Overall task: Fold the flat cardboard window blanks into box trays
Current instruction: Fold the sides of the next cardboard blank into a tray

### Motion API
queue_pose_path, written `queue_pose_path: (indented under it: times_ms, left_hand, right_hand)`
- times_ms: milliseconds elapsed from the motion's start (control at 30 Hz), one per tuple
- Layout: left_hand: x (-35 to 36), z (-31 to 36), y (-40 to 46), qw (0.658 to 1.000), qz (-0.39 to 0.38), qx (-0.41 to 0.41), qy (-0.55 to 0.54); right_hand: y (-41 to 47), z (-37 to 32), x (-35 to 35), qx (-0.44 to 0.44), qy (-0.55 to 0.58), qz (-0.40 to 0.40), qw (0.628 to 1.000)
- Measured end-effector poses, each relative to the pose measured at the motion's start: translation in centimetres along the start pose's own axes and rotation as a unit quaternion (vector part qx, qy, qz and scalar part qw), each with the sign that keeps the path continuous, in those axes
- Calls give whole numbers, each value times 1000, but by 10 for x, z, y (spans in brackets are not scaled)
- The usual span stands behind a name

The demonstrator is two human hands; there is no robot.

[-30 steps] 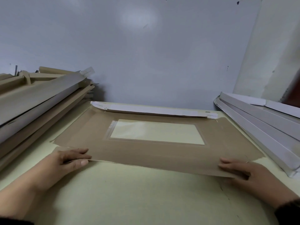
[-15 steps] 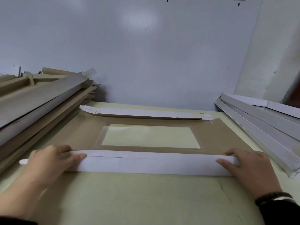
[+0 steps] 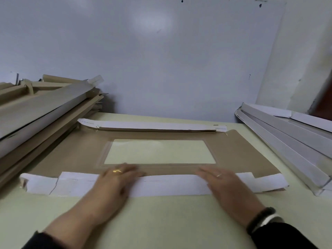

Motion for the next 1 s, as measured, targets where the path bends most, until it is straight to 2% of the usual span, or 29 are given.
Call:
queue_pose_path:
  times_ms: [67,133,300,433,567,733,833,1000]
  left_hand:
    - [23,24,3,999,-24,44,-21]
    - [40,33,4,997,-51,51,-22]
    - [39,20,0,994,-94,42,-24]
    - [16,0,-6,991,-101,7,-83]
    - [-11,-38,-16,979,-64,-53,-188]
    - [-38,-83,-29,970,-19,-81,-230]
    - [-48,-100,-38,973,3,-94,-211]
    - [-64,-111,-41,977,91,-119,-154]
  right_hand:
    - [10,-33,8,-65,27,-30,997]
    - [13,-46,23,-81,76,-65,992]
    - [13,-32,26,-54,142,-79,985]
    - [2,3,24,4,180,-86,980]
    - [-12,40,22,89,196,-77,973]
    - [-27,71,22,155,197,-87,964]
    - [-35,87,20,198,206,-75,955]
    - [-41,100,8,224,173,-18,959]
Point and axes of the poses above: each hand's wrist, its own y-axis towards the middle knuckle, its own x-axis out of the palm, z = x × y, the point moved 7 cm from there along y, towards the middle knuckle, and after that the axes turned 12 degrees about -y, right-handed, at the moved point
